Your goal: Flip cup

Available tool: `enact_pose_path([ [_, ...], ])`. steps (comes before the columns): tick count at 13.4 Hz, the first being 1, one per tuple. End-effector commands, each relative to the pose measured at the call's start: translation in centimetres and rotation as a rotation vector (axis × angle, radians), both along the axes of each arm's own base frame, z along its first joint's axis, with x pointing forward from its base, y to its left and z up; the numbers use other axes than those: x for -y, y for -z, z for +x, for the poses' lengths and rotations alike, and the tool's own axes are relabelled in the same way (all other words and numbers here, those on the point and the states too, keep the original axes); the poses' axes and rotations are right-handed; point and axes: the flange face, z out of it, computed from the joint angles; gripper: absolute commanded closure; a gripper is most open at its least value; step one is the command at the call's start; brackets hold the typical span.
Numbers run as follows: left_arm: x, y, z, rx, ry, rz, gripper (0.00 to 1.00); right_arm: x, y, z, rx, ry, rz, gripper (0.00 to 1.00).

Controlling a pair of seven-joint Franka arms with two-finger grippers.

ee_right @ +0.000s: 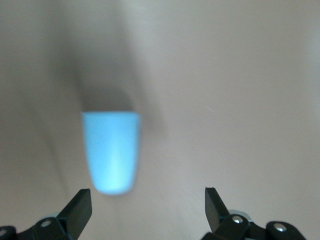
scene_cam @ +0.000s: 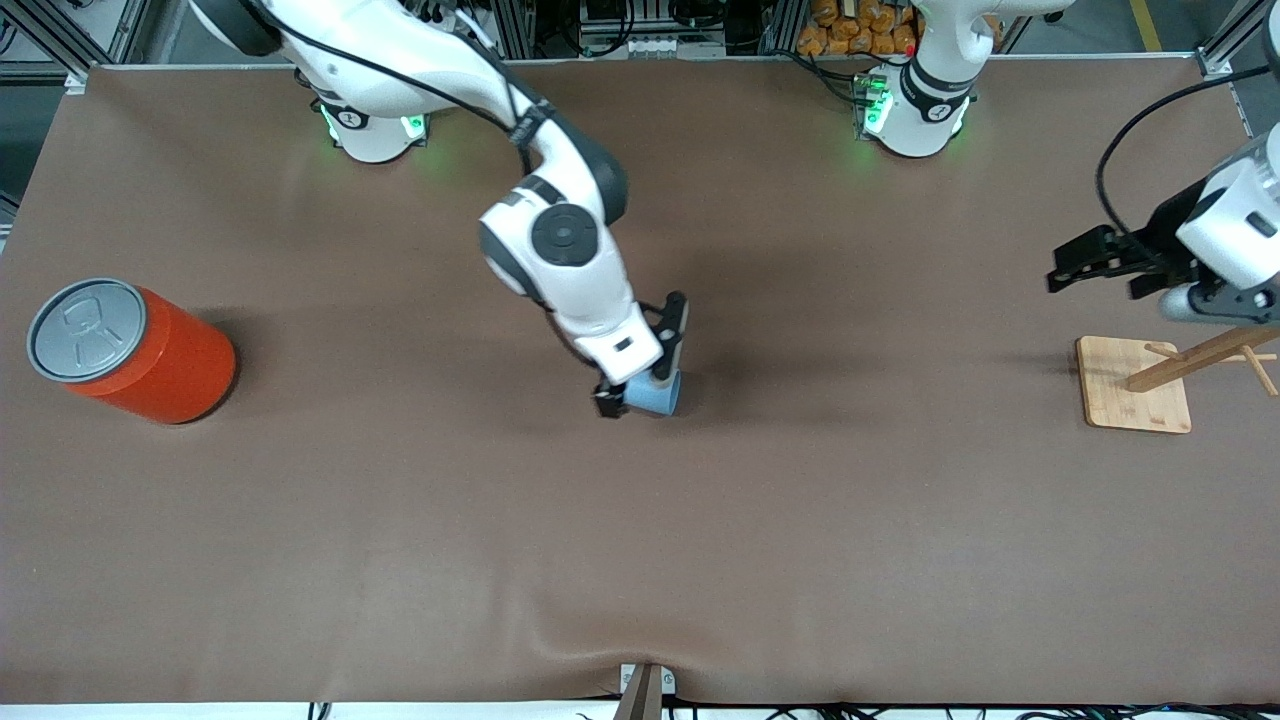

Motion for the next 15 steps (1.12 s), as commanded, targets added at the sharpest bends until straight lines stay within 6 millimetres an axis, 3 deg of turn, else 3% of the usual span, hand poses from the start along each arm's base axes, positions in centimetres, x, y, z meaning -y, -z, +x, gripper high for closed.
enact_pose_path([
  [1,1.3,5.1,2.6,-0.099,-0.006,-0.163,0.00,8.5,-3.8,3.9,-0.030,0.151,-0.008,0.00],
  [3,3.3,8.3,4.5,-0.142,-0.007,-0.254,0.00,14.2,-6.8,5.5,-0.056,0.282,-0.032,0.00],
  [6,5.5,13.1,8.9,-0.144,0.085,-0.364,0.00,20.1,-11.4,5.4,-0.097,0.490,-0.071,0.00],
  [9,7.6,19.1,11.7,-0.108,0.145,-0.562,0.00,29.3,-15.4,5.8,-0.125,0.636,-0.100,0.00],
  [13,12.8,23.4,13.0,0.018,0.209,-0.633,0.00,38.7,-21.6,3.4,-0.150,0.793,-0.112,0.00],
  [15,15.3,26.1,13.4,0.074,0.226,-0.651,0.00,42.0,-24.5,1.1,-0.157,0.860,-0.086,0.00],
])
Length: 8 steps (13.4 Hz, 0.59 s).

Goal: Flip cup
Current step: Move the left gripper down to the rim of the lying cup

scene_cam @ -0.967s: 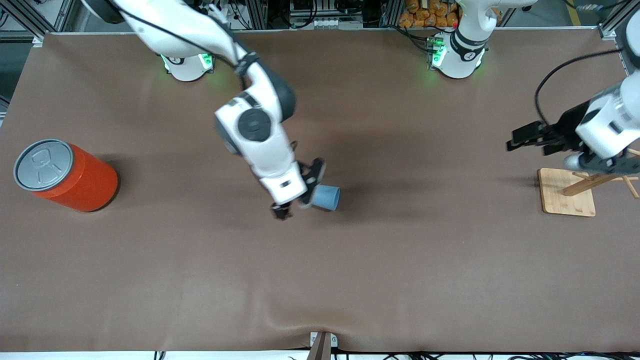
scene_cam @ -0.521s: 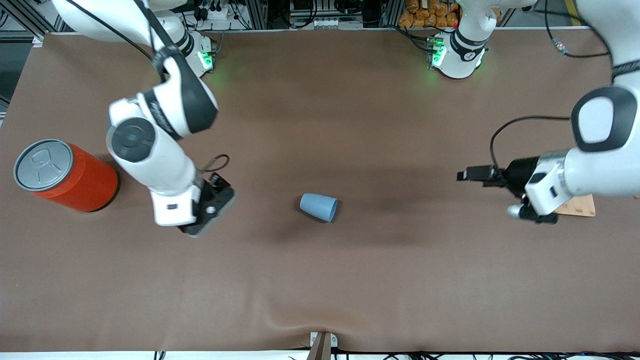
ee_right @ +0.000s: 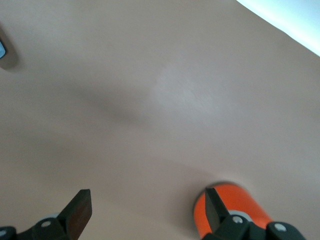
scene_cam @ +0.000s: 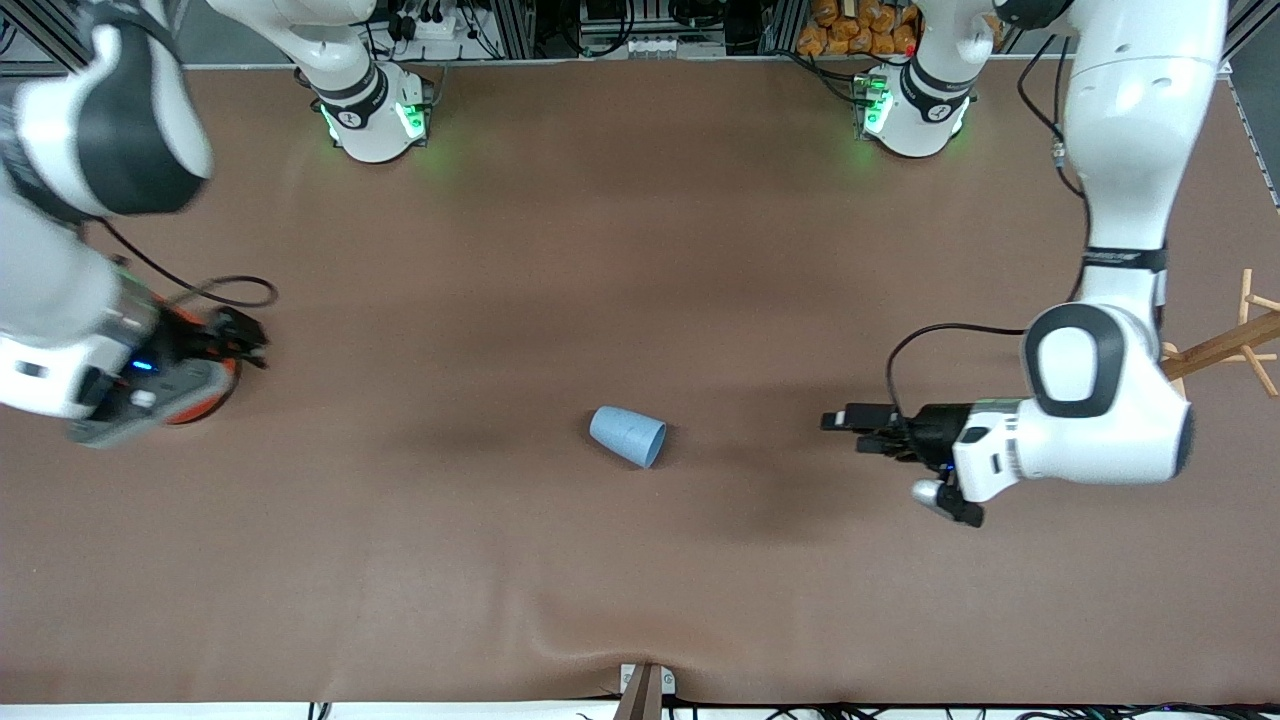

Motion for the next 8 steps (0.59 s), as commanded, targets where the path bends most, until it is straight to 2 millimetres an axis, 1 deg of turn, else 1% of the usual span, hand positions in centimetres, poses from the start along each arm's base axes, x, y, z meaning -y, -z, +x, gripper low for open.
enact_pose_path([
  [1,3.5,2.0,1.0,0.089,0.005,-0.059,0.00,3.9,-3.2,-4.1,0.002,0.110,0.044,0.00],
  [2,4.5,2.1,1.4,0.131,0.009,-0.069,0.00,5.6,-4.0,-5.1,-0.008,0.151,0.075,0.00],
  [3,6.1,2.2,1.5,0.174,0.034,-0.076,0.00,6.7,-4.1,-5.7,-0.041,0.194,0.099,0.00],
  [4,7.2,2.7,1.4,0.209,0.059,-0.078,0.00,7.2,-4.1,-6.1,-0.070,0.265,0.110,0.00],
  [5,8.5,3.0,1.2,0.246,0.078,-0.074,0.00,7.0,-4.2,-6.4,-0.087,0.322,0.106,0.00],
  [6,9.4,3.5,1.1,0.264,0.079,-0.068,0.00,6.2,-4.9,-6.6,-0.089,0.349,0.101,0.00],
  [7,9.8,3.4,1.1,0.268,0.064,-0.077,0.00,5.2,-5.7,-6.8,-0.095,0.361,0.083,0.00],
  [8,10.1,4.3,1.1,0.268,0.053,-0.082,0.00,4.2,-6.7,-6.9,-0.089,0.375,0.076,0.00],
])
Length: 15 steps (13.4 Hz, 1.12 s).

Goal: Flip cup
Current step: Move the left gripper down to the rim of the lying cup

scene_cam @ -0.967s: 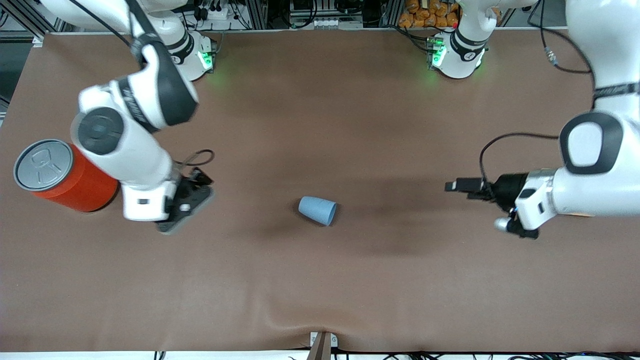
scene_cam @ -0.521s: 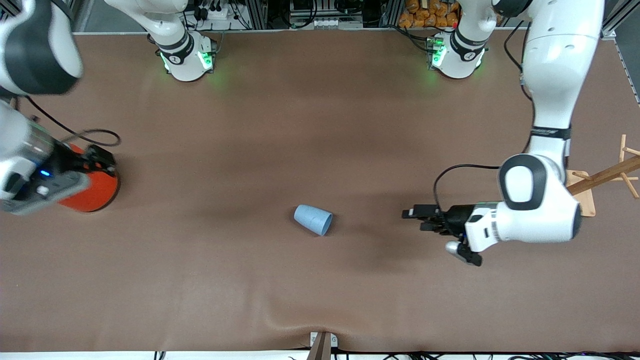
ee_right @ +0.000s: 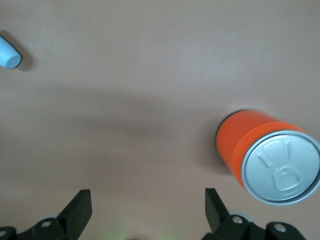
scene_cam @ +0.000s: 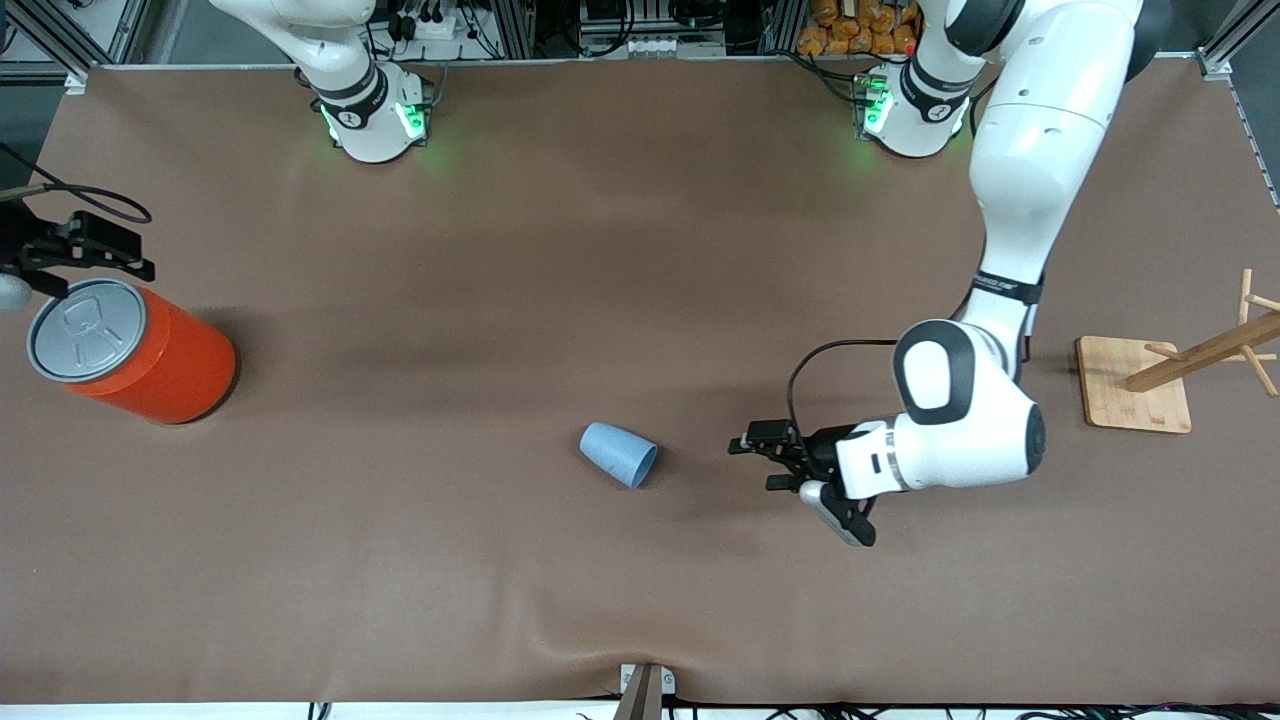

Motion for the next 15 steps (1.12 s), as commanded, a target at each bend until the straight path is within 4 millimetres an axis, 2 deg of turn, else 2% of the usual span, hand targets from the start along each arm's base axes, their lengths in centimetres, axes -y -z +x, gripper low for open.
enact_pose_path([
  [1,1.4,1.1,0.6,0.046,-0.010,-0.036,0.00,-3.0,-2.2,-1.0,0.000,0.045,-0.020,0.00],
  [3,3.6,3.6,-0.1,0.036,-0.037,-0.071,0.00,-2.1,-2.9,-1.4,0.009,0.064,-0.020,0.00],
  [5,5.3,4.0,-0.3,0.043,-0.054,-0.087,0.00,-0.5,-4.9,-2.9,0.047,0.095,-0.017,0.00],
  [6,5.7,4.1,-0.4,0.054,-0.061,-0.084,0.00,0.1,-5.1,-3.3,0.047,0.108,-0.017,0.00],
  [8,6.7,4.4,-0.3,0.076,-0.075,-0.081,0.00,0.3,-5.2,-3.6,0.036,0.190,-0.021,0.00],
  [9,7.2,4.9,-0.3,0.075,-0.072,-0.082,0.00,-0.4,-5.3,-3.6,0.039,0.194,-0.022,0.00],
  [10,7.4,5.1,-0.3,0.077,-0.074,-0.082,0.00,-0.9,-5.3,-3.6,0.038,0.201,-0.023,0.00],
  [12,7.7,4.9,-0.2,0.088,-0.085,-0.081,0.00,-0.2,-5.2,-3.6,0.035,0.216,-0.024,0.00],
  [14,7.7,5.8,-0.3,0.080,-0.087,-0.079,0.00,0.2,-5.1,-3.6,0.032,0.224,-0.025,0.00],
  [15,7.9,5.4,0.0,0.092,-0.093,-0.083,0.00,0.2,-5.0,-3.5,0.030,0.224,-0.027,0.00],
])
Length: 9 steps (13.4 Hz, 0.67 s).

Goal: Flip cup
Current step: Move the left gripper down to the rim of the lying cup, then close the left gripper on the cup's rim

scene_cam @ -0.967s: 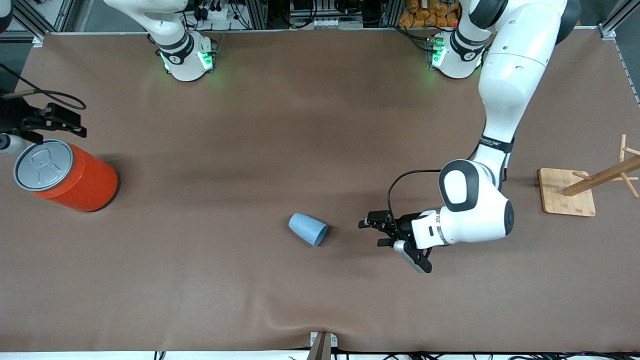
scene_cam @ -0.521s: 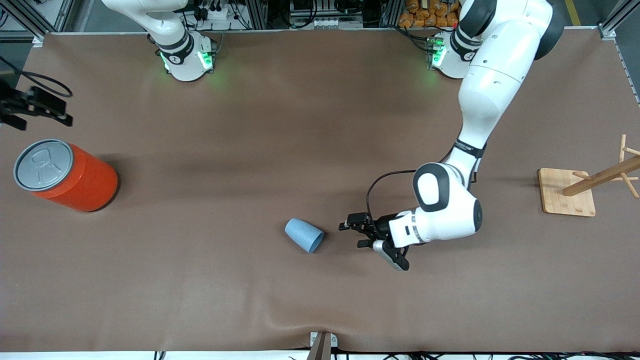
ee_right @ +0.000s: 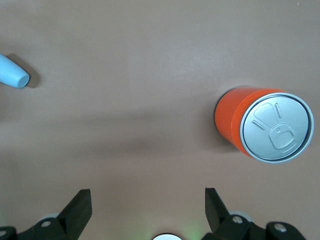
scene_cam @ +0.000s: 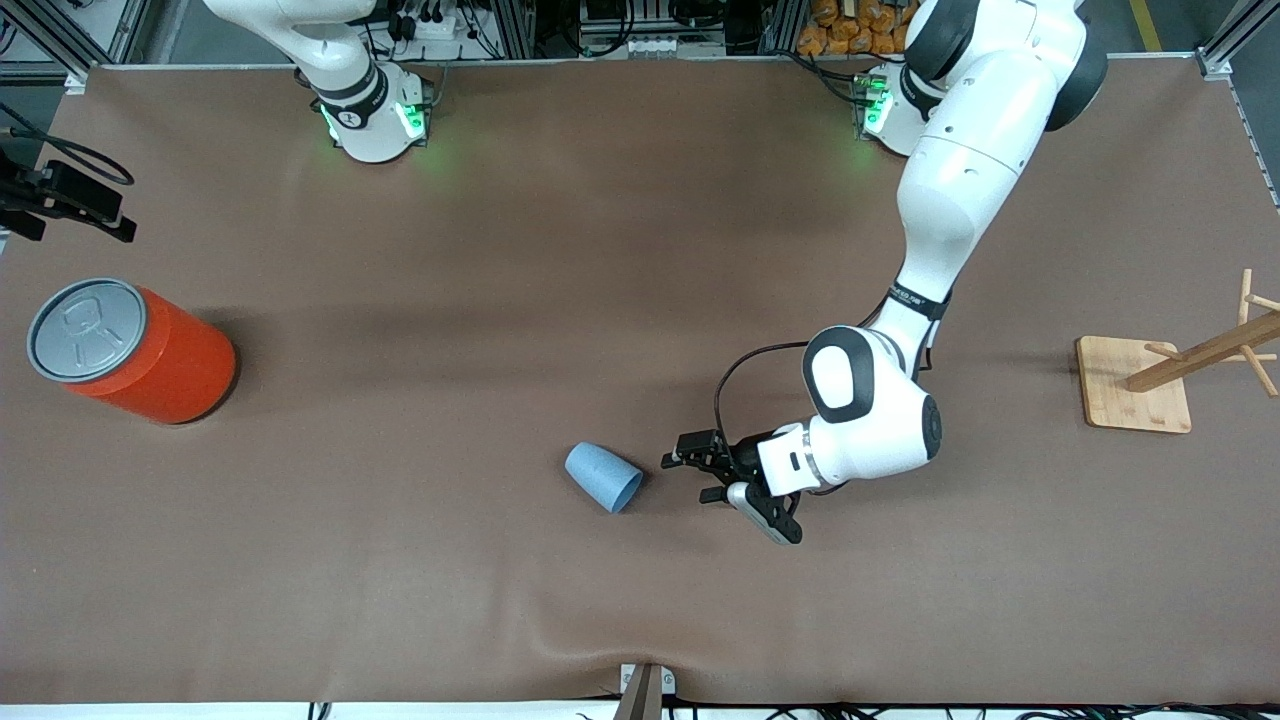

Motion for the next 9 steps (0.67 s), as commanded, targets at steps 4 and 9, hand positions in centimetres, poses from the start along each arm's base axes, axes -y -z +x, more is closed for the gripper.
enact_pose_path([
  [4,3.1,2.1,0.1,0.001,-0.052,-0.065,0.00,1.9,0.9,-0.3,-0.016,0.048,-0.020,0.00],
  [9,5.5,2.8,0.4,0.042,-0.068,-0.085,0.00,1.9,0.7,-0.2,-0.009,0.048,-0.019,0.00],
])
